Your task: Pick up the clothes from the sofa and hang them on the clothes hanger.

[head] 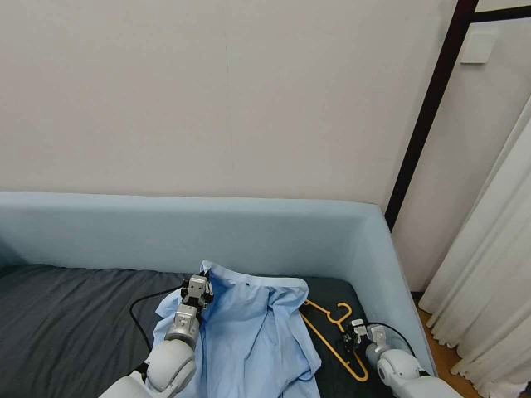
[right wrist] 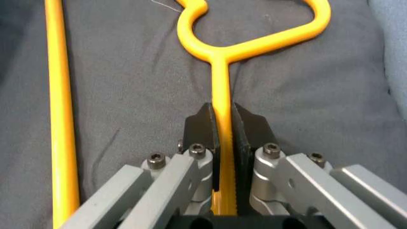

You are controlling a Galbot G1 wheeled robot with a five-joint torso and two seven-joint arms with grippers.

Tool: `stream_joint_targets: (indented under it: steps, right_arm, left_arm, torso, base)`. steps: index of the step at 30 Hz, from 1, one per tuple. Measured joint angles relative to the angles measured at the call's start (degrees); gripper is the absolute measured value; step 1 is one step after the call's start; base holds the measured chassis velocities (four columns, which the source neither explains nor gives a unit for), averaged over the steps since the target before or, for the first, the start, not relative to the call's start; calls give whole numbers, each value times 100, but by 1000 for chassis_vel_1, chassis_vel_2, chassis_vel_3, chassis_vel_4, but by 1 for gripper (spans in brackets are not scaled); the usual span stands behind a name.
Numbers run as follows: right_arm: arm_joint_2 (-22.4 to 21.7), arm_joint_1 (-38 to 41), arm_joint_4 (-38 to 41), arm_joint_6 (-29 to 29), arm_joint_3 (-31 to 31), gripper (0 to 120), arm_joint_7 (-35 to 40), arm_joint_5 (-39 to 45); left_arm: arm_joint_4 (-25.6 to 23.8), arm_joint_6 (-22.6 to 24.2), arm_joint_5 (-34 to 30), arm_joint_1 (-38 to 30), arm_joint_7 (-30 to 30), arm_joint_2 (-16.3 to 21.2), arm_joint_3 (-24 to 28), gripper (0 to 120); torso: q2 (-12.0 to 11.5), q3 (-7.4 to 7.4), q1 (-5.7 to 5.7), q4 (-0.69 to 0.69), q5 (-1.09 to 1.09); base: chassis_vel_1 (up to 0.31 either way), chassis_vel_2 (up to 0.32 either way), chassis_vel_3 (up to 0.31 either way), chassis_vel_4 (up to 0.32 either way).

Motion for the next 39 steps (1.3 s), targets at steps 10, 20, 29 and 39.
stream_joint_targets:
  steps: [10,20,29,39]
  right_arm:
    - [-22,-33,158,387,200,5,301,-37]
    - [-26,285,663,653,635,5,582,499]
    - [-495,-510,2471,994,732,5,1047,-127]
    - [-895,-1871,3869,1841,936,5,1294,-2418]
  left_arm:
    - [-26,2,-7,49,-1,18,0,0]
    - [-147,3,-7,178,-1,57,-64,0]
    - [-312,8,-61,311,-1,170,-176,0]
    - [-513,66,-255,305,8,385,-262,0]
  torso:
    - [0,1,0,-5,-3]
    - [0,1,0,0,-2]
    - [0,0,0,-2,-2]
    - [0,0,0,-2,-2]
  base:
    - [0,0,0,0]
    - [0,0,0,0]
    - [0,0,0,0]
    - [0,0,0,0]
